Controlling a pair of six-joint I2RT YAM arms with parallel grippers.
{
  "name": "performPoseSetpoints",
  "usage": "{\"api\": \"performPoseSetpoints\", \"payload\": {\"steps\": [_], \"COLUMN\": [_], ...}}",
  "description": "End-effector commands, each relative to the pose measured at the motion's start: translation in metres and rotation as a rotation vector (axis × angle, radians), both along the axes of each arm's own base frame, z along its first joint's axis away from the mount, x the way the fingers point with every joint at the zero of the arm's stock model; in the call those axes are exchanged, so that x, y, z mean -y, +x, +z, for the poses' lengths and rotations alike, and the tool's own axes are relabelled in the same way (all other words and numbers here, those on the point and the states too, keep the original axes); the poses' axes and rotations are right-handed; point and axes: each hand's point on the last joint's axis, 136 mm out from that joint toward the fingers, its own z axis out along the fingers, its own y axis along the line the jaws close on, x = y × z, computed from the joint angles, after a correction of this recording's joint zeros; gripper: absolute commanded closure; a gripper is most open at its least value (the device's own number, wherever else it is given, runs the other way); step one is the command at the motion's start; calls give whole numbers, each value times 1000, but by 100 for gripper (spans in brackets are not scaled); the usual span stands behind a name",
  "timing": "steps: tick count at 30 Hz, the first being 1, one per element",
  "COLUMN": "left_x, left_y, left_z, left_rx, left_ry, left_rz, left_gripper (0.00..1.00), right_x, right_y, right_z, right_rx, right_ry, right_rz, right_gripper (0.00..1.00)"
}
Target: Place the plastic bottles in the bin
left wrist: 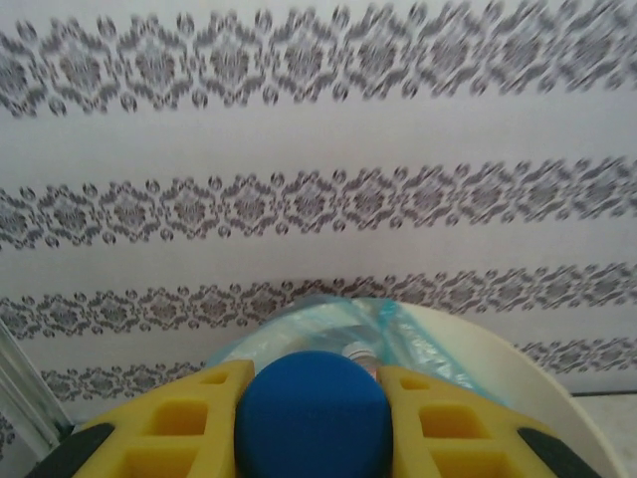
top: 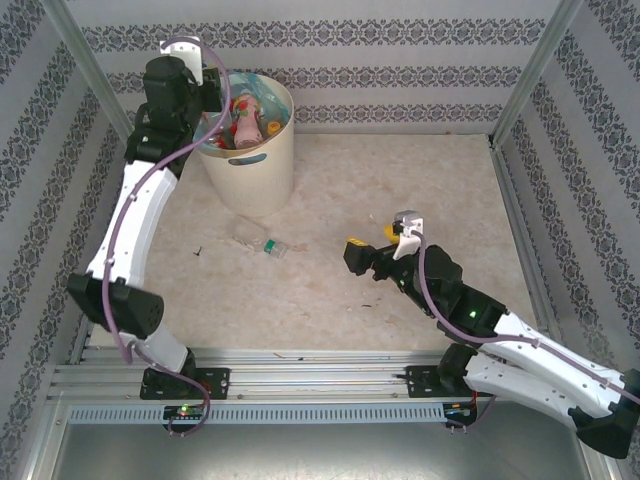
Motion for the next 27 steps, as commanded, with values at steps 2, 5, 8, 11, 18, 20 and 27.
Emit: {"api": "performPoseSetpoints", "payload": {"steps": [2, 5, 8, 11, 18, 20, 27], "left_x": [-8, -1, 5, 11, 17, 13, -5], "left_y": [19, 38, 47, 50, 50, 50, 56], "left_z": [6, -17, -45, -74, -140, -157, -182], "left_rx": [35, -3, -80, -150, -391, -462, -619], "left_ry": [-41, -56, -73, -84, -55, -40, -109], "left_rz": [-13, -52, -76, -105, -138, -120, -47], "left_gripper": [100, 100, 100, 100, 100, 100, 100], "right_x": [4, 4, 6, 8, 9, 7, 3], "right_y": [-1, -2, -3, -3, -3, -2, -3], "right_z": [-2, -4, -8, -12, -16, -18, -19], "right_rx": [-7, -17, -28, -35, -49, -56, -73], "right_ry": [12, 17, 20, 30, 37, 36, 49], "right_rz": [-7, -3, -10, -20, -28, -26, -11], "right_gripper": [2, 2, 2, 2, 2, 2, 2]}}
